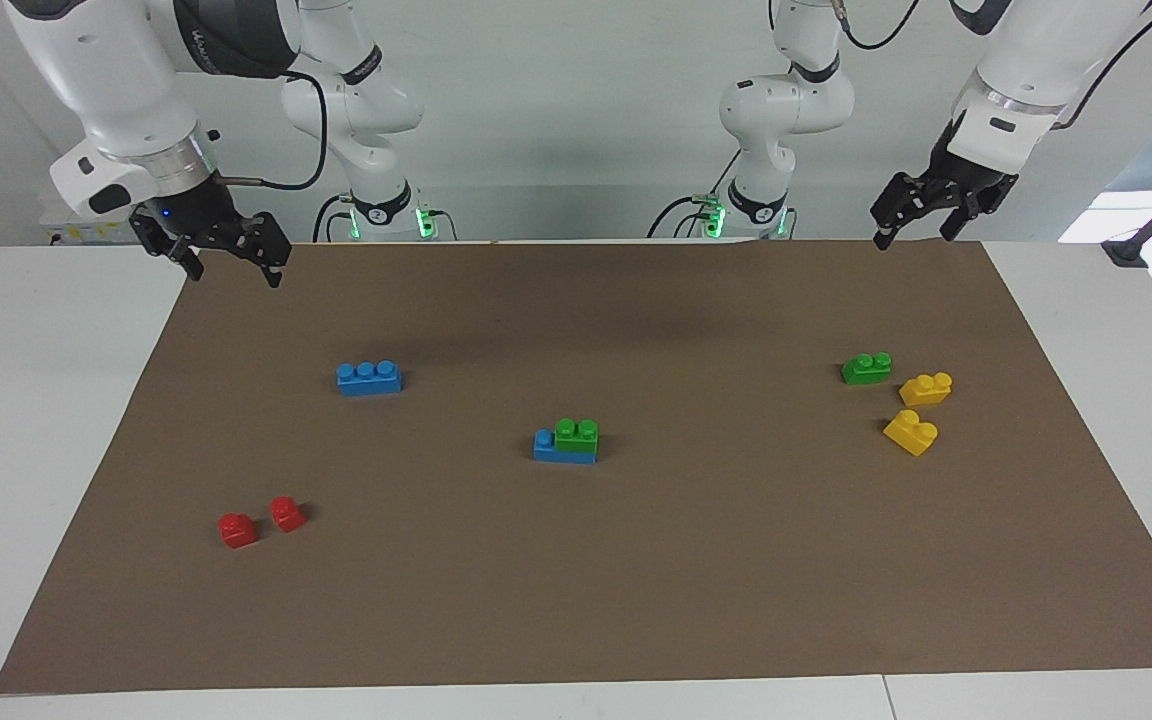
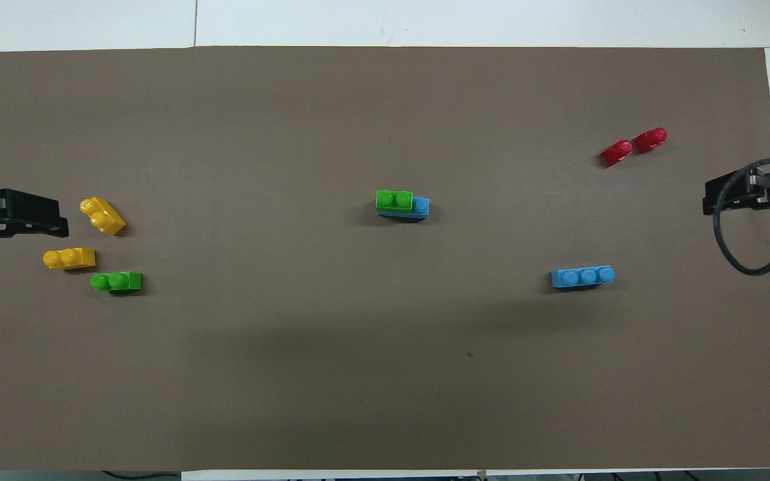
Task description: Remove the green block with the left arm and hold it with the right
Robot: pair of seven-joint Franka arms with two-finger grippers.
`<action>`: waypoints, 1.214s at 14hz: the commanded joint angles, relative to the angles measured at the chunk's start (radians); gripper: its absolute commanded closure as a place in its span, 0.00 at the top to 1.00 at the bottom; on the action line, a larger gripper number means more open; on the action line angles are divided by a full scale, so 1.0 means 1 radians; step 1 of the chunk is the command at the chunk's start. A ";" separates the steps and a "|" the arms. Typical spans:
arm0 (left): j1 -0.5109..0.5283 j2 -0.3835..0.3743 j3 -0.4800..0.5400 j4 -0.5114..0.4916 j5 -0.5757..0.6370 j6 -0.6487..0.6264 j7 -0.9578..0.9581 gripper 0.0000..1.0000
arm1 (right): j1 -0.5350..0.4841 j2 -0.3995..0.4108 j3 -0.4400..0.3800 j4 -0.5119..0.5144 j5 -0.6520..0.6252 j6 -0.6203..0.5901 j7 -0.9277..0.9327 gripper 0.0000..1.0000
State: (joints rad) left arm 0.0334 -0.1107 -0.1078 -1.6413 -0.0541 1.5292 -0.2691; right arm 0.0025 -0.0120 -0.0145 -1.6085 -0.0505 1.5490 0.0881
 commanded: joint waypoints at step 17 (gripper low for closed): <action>-0.300 0.032 -0.010 -0.072 -0.021 0.190 -1.459 1.00 | -0.013 -0.009 0.008 -0.010 -0.002 -0.007 0.007 1.00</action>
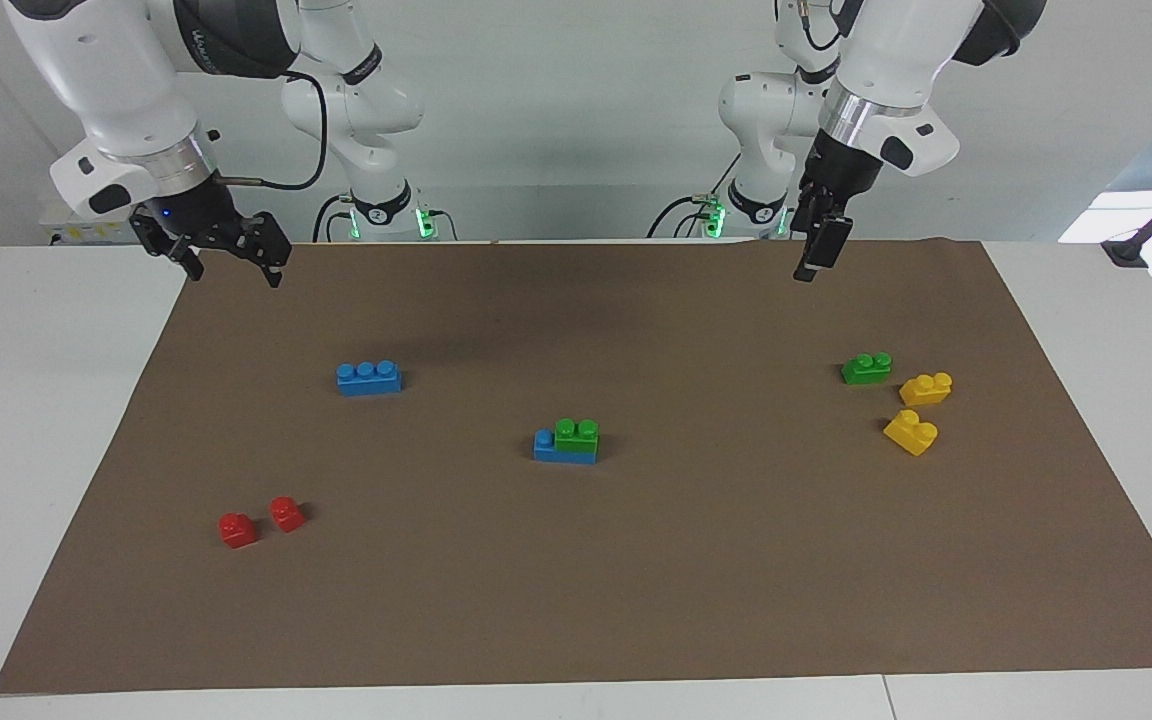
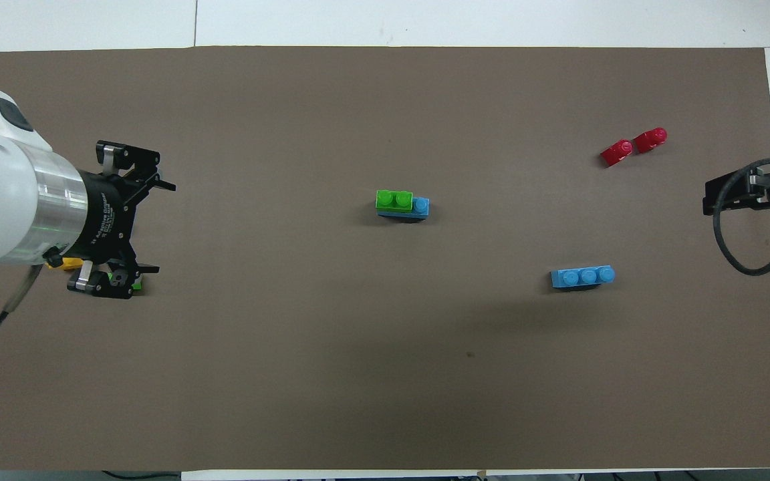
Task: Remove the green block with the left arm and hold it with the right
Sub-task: 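Reach the left gripper to the joined green-blue bricks and grasp the green brick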
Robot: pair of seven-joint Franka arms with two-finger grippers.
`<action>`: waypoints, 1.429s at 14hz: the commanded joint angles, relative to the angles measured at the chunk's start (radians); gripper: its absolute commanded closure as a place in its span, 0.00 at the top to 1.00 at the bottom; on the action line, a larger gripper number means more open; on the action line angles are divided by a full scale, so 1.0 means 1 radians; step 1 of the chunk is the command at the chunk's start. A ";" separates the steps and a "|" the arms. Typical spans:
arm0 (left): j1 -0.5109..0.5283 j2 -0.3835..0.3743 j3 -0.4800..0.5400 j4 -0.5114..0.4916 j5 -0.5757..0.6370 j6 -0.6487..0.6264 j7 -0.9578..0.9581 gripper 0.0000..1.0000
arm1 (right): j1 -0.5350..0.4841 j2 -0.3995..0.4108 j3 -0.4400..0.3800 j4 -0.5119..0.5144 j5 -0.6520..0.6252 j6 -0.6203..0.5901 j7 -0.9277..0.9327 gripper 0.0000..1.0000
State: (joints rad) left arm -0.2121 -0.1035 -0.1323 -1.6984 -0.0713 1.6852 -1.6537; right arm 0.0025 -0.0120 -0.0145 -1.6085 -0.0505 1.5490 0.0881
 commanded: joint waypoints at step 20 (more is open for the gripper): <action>-0.320 0.636 0.019 0.379 0.148 0.209 -0.572 1.00 | -0.044 -0.016 0.010 -0.152 0.343 0.230 1.084 1.00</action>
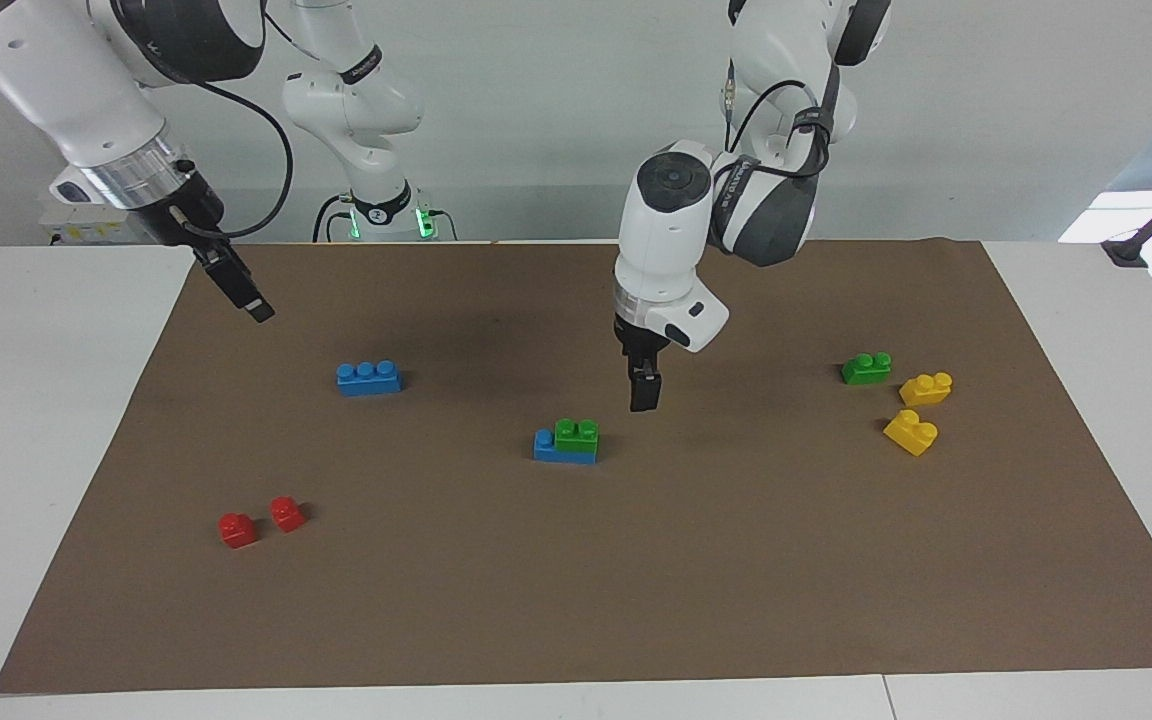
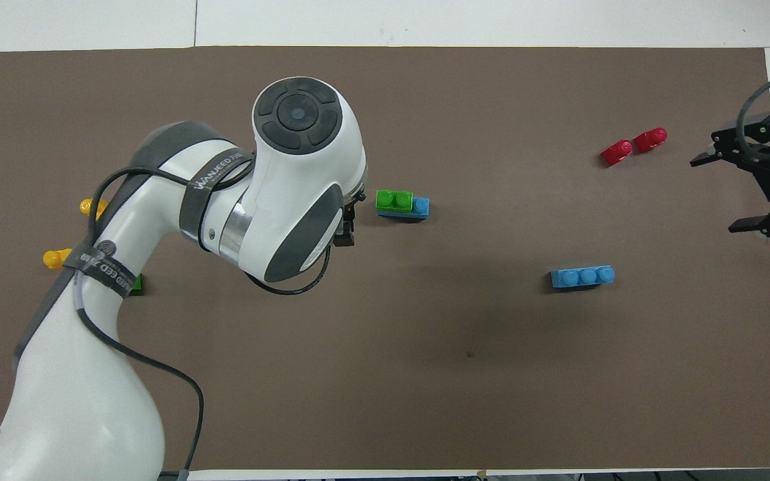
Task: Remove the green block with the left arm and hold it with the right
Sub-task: 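Reach the left gripper to the joined green-blue bricks and grasp the green brick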
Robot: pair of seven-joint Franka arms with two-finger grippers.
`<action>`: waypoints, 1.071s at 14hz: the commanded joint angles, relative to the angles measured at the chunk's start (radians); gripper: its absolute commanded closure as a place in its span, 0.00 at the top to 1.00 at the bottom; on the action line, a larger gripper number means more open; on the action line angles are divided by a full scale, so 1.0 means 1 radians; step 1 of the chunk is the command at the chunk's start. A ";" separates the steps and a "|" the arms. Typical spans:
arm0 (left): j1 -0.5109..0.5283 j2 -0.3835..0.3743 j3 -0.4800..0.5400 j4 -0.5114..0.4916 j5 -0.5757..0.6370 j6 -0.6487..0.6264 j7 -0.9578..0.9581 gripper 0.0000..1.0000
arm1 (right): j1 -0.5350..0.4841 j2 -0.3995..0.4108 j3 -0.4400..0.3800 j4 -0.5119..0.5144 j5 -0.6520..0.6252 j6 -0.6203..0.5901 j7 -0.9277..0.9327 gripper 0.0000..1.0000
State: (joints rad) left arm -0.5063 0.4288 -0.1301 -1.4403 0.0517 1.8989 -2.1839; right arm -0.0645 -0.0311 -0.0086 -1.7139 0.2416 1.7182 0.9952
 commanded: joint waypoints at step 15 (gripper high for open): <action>-0.055 0.128 0.017 -0.003 0.068 0.221 -0.129 1.00 | 0.176 0.240 0.013 -0.062 0.285 0.253 0.566 1.00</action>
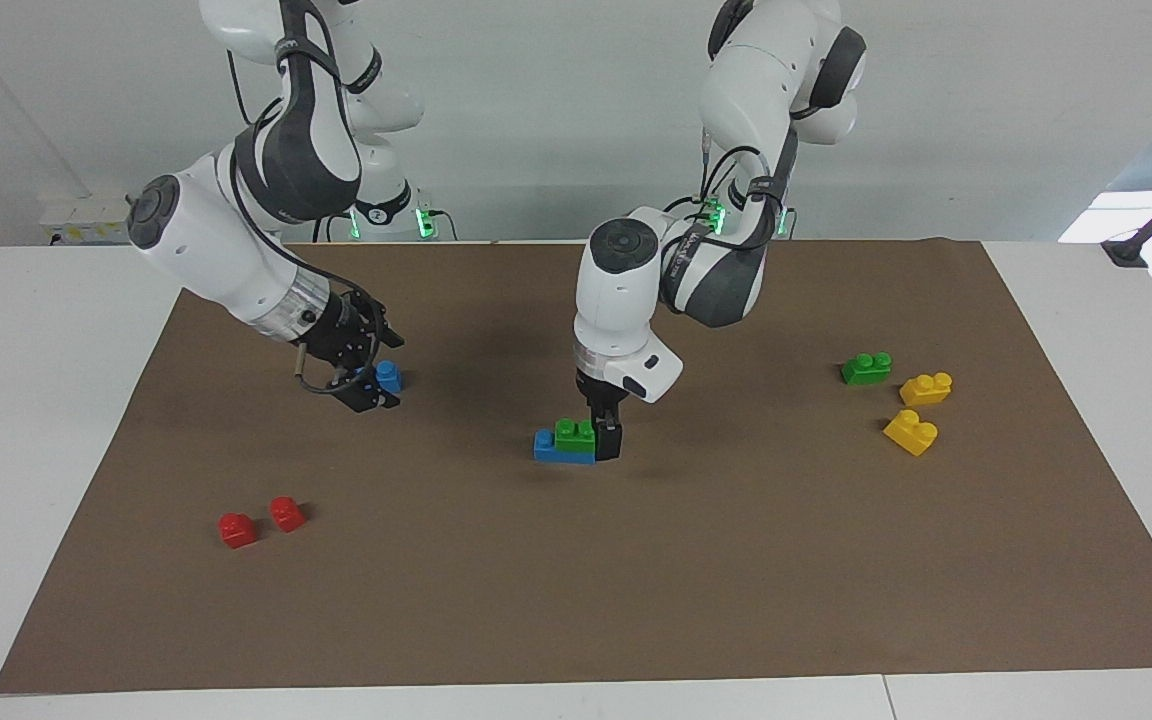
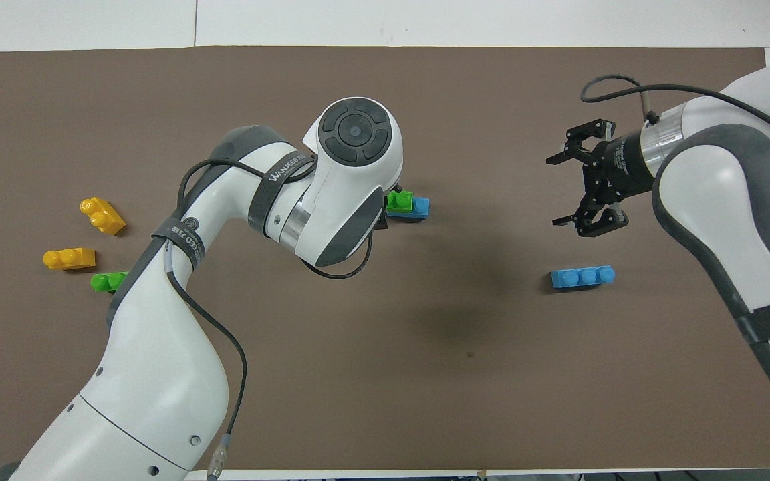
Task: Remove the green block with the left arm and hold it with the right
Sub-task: 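Lift the bricks with the left gripper while the right gripper approaches them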
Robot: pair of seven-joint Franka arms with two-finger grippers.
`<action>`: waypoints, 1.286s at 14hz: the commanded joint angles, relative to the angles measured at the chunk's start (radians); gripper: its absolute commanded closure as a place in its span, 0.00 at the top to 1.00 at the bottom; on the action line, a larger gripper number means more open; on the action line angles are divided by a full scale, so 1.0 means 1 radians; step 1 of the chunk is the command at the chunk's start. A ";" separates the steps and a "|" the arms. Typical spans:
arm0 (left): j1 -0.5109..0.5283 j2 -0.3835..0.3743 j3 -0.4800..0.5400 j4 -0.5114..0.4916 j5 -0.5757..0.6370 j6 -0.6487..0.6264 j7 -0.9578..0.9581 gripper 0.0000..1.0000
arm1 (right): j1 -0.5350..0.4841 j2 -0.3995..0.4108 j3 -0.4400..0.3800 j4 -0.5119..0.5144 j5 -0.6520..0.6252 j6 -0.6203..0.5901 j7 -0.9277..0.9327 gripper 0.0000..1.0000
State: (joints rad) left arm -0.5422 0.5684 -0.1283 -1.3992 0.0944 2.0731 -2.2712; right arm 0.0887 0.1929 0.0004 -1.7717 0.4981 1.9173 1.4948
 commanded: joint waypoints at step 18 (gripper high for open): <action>-0.047 -0.022 0.016 -0.142 0.027 0.134 -0.091 1.00 | 0.201 0.092 0.004 -0.147 0.094 0.394 0.102 1.00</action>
State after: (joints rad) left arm -0.5712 0.5684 -0.1281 -1.5025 0.0995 2.1780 -2.3312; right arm 0.2798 0.2651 0.0041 -1.9199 0.5516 2.2781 1.5844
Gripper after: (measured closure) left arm 0.000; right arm 0.000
